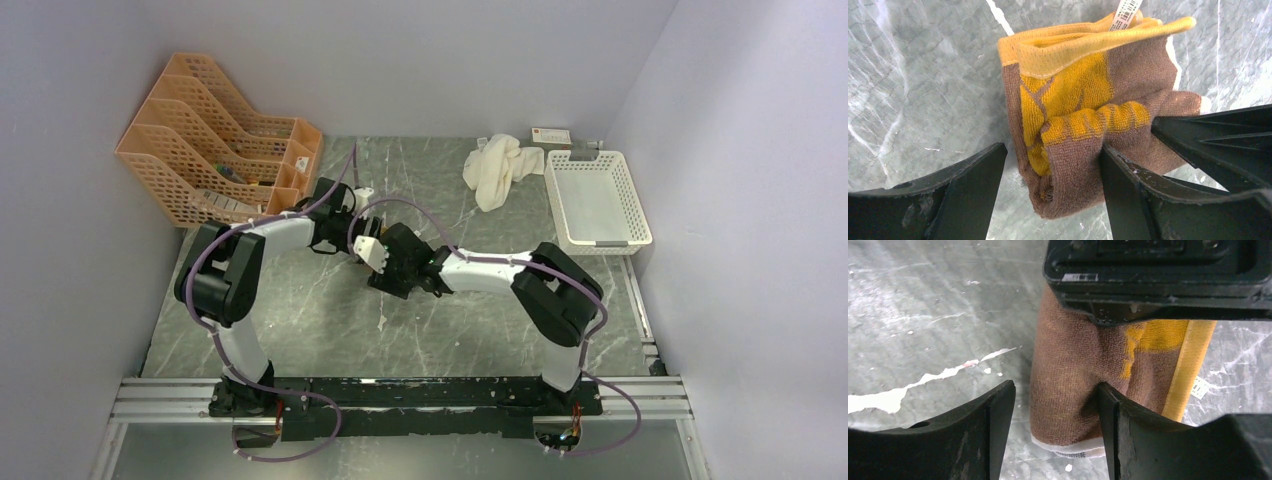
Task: Roll the towels
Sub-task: Roll the towel at the center of the board.
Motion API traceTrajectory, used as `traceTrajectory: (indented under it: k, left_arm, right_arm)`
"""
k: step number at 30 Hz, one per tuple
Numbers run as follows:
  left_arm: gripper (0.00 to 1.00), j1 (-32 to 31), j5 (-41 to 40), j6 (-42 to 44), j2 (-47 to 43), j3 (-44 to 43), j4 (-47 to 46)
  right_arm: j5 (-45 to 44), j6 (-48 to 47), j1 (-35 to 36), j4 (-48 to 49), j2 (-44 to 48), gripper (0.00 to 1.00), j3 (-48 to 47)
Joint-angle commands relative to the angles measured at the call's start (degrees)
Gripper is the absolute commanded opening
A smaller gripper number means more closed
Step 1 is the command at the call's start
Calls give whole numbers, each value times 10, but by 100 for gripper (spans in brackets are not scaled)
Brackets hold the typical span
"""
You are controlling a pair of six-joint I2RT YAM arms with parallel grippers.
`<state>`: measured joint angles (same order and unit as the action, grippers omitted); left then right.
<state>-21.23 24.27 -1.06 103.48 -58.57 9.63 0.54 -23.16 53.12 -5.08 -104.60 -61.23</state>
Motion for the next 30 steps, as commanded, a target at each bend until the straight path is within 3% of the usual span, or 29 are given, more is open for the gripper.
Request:
traceTrajectory:
  k: [1, 11, 20, 24, 30]
  left_arm:
    - [80, -2, -11, 14, 24, -13, 20]
    - [82, 31, 24, 16, 19, -34, 22]
    - [83, 102, 107, 28, -47, -44, 4]
    - [85, 114, 176, 11, -88, -7, -58]
    - [85, 114, 228, 14, -92, 25, -76]
  right_arm:
    - [-48, 5, 6, 1, -23, 60, -24]
    - [-12, 44, -4, 16, -28, 50, -22]
    - [163, 106, -91, 30, -9, 38, -20]
    - [243, 134, -133, 32, -20, 36, -32]
    - [374, 203, -198, 54, -43, 37, -52]
